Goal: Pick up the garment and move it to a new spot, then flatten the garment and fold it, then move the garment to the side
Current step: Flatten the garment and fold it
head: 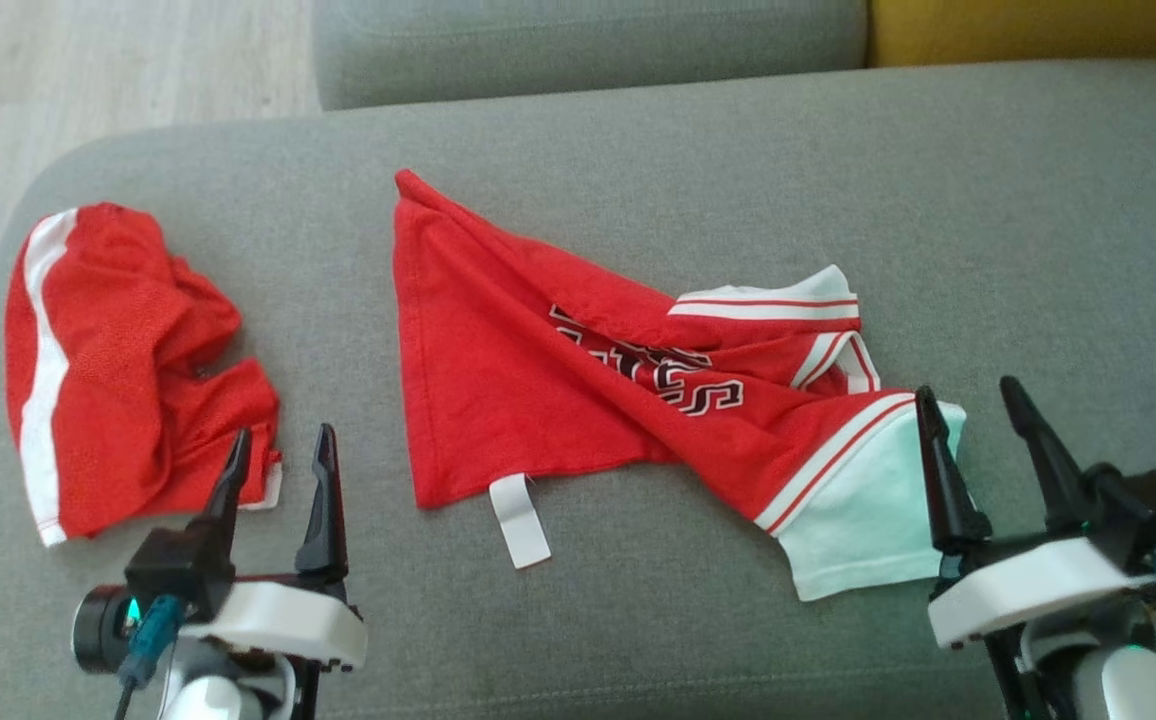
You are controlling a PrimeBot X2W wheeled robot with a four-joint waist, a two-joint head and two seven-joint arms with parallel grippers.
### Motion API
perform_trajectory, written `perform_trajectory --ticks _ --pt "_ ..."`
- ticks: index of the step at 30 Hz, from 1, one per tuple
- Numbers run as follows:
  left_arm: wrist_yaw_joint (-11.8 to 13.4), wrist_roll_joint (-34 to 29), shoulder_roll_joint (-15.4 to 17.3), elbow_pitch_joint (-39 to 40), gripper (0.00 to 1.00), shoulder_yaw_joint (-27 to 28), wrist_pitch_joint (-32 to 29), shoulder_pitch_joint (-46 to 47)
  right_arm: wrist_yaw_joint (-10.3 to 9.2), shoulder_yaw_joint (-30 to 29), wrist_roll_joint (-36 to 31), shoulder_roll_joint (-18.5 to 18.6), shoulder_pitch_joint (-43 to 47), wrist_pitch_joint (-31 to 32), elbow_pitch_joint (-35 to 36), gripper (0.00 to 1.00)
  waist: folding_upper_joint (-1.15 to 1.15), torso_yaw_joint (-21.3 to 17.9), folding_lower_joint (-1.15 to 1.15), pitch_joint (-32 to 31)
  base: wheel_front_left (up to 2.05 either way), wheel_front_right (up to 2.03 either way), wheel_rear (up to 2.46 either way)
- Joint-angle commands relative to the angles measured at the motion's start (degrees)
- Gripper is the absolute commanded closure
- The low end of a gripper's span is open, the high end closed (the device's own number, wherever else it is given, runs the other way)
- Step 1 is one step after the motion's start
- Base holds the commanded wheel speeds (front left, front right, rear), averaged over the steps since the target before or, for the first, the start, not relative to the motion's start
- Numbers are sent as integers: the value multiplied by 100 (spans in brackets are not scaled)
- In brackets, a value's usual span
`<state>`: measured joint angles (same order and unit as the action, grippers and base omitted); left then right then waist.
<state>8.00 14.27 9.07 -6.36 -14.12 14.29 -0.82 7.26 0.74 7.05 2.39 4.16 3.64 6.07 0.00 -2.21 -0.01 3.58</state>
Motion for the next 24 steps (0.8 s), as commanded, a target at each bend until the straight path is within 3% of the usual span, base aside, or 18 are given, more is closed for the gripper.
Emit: perform_trajectory --ticks 1,16,24 --pt "66 -86 72 254 0 183 42 159 23 149 -42 49 -91 31 232 0 0 24 1 -50 0 0 0" --pt "183 -186 190 500 0 121 -41 146 23 165 3 49 -86 75 276 0 0 -12 1 2 0 0 0" --pt "-373 -70 115 -102 0 -333 -562 1002 23 156 50 49 -185 79 262 0 0 -75 1 360 0 0 0"
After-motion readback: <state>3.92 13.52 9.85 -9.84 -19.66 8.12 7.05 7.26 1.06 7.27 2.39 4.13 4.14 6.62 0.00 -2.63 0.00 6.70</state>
